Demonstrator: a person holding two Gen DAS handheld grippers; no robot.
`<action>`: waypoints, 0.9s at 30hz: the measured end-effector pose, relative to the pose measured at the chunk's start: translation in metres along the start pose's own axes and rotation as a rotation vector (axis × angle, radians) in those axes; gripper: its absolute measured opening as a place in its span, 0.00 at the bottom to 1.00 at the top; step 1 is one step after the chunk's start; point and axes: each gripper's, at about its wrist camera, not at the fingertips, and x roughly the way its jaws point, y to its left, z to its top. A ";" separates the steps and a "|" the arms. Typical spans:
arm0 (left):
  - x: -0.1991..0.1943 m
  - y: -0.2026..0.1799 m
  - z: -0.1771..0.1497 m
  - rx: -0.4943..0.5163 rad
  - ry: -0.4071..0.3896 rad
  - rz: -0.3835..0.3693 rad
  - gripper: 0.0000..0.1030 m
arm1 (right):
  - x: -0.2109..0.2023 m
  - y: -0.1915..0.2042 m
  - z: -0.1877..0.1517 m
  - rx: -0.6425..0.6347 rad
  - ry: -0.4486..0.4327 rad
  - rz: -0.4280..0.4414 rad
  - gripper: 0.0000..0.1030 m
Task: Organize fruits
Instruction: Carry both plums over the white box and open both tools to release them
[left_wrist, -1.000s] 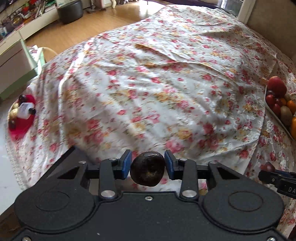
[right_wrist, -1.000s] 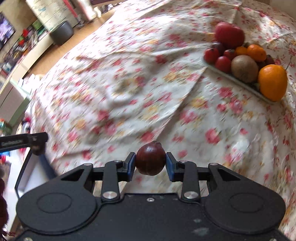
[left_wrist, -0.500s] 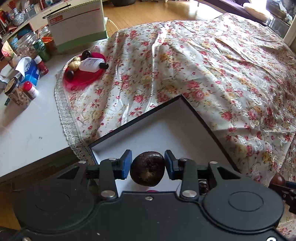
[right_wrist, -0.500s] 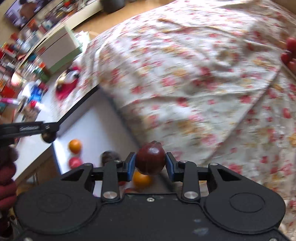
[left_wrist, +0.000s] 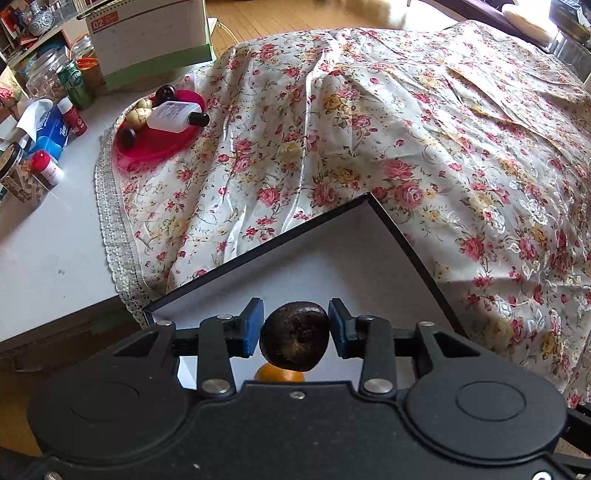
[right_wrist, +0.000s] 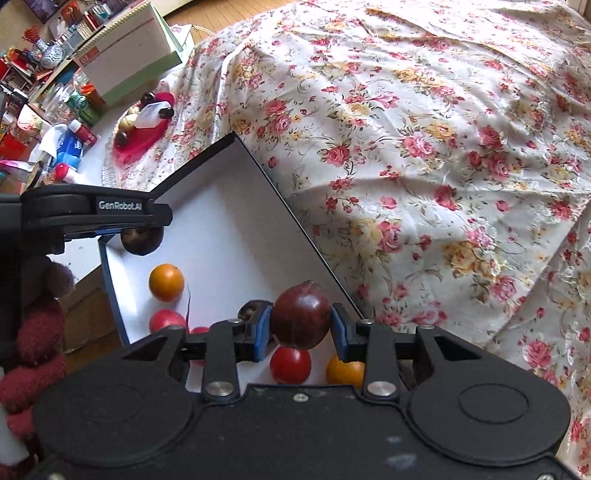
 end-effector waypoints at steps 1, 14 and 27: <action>0.003 -0.001 0.001 0.003 0.004 0.000 0.45 | 0.003 0.000 0.002 0.001 0.002 -0.004 0.35; 0.013 0.000 0.009 0.004 0.021 0.013 0.30 | 0.035 0.014 0.028 -0.006 0.023 -0.027 0.35; -0.009 0.008 -0.006 -0.011 -0.013 0.030 0.31 | 0.036 0.024 0.031 -0.026 -0.011 -0.027 0.37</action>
